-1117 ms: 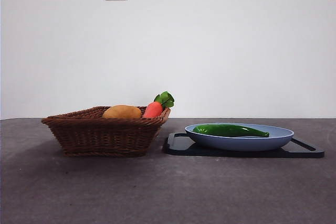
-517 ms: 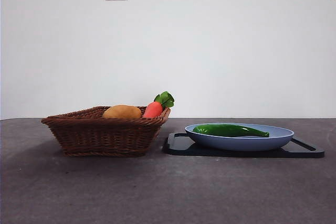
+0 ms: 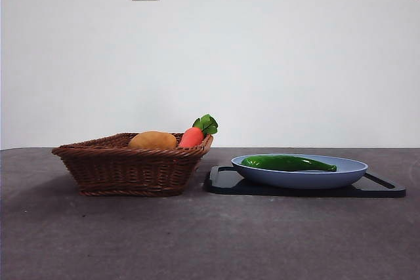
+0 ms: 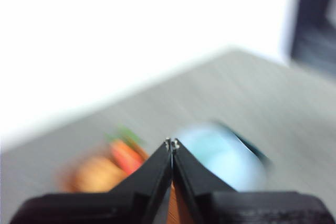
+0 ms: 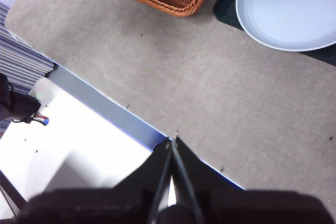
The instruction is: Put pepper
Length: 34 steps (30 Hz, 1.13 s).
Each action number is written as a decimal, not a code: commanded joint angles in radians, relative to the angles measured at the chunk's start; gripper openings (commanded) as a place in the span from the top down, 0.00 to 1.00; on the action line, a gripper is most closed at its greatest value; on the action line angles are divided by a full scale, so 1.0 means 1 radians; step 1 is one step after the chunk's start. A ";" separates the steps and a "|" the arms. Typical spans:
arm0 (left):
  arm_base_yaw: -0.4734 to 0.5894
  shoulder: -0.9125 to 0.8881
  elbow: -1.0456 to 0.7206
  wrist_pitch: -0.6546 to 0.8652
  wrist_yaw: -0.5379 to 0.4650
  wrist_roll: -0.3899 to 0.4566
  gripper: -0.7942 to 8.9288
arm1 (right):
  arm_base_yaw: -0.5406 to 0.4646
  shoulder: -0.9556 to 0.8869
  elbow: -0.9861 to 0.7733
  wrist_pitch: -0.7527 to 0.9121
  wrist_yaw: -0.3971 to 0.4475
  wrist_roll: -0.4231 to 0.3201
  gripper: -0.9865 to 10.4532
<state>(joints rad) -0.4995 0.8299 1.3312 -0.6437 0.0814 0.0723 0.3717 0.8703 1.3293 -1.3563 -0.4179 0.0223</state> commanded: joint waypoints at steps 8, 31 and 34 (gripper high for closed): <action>0.370 -0.383 -0.500 0.544 -0.096 0.037 0.91 | 0.004 0.006 0.017 -0.014 0.002 0.005 0.90; 0.502 -0.805 -1.259 0.672 -0.105 -0.135 0.91 | 0.004 0.006 0.017 -0.014 0.002 0.005 0.90; 0.502 -0.808 -1.281 0.663 -0.105 -0.153 0.91 | 0.004 0.006 0.017 -0.014 0.002 0.005 0.90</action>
<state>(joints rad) -0.0006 0.0280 0.0513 0.0113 -0.0261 -0.0605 0.3717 0.8703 1.3293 -1.3560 -0.4179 0.0223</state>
